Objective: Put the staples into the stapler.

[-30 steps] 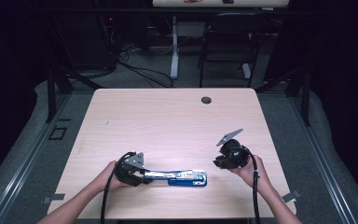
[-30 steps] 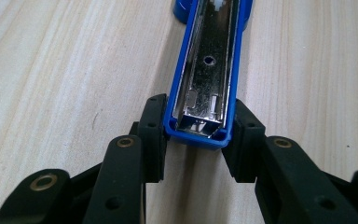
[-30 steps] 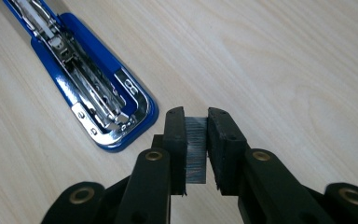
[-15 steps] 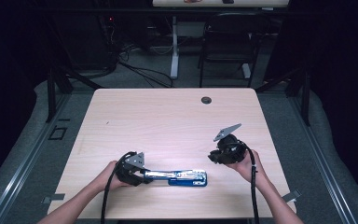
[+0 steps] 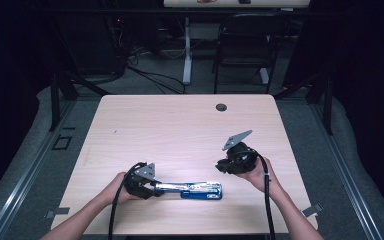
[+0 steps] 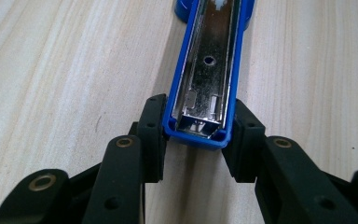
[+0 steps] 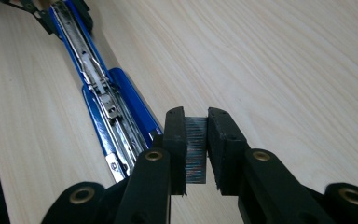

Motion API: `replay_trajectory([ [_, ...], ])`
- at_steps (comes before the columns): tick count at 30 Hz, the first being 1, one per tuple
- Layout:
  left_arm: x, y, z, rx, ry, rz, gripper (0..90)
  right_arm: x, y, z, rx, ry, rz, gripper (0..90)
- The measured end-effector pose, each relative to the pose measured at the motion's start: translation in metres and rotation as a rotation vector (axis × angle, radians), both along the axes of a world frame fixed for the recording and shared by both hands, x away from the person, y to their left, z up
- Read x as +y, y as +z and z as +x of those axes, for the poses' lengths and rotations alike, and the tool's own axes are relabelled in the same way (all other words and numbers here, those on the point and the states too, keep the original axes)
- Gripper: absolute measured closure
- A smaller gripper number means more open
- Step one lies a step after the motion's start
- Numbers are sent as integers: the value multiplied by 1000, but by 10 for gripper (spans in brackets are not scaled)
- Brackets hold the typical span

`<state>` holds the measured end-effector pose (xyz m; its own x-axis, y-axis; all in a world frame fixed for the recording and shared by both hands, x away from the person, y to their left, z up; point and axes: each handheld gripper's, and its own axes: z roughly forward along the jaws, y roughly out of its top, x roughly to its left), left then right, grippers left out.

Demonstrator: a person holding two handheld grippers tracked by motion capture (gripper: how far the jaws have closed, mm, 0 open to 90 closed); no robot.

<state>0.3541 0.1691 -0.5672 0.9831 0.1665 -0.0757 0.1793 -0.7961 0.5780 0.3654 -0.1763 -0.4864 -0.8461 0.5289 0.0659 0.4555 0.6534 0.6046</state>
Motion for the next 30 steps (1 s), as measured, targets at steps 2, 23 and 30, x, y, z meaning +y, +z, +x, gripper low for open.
replay_trajectory([
  [2,0,0,0,0,0,2,642,6,0,-1,-9,33,4,784],
  [23,-1,-1,-1,-19,11,-3,639,27,-11,-10,2,213,-13,784],
  [30,-1,0,0,-17,4,8,638,30,-21,-12,2,272,-43,784],
])
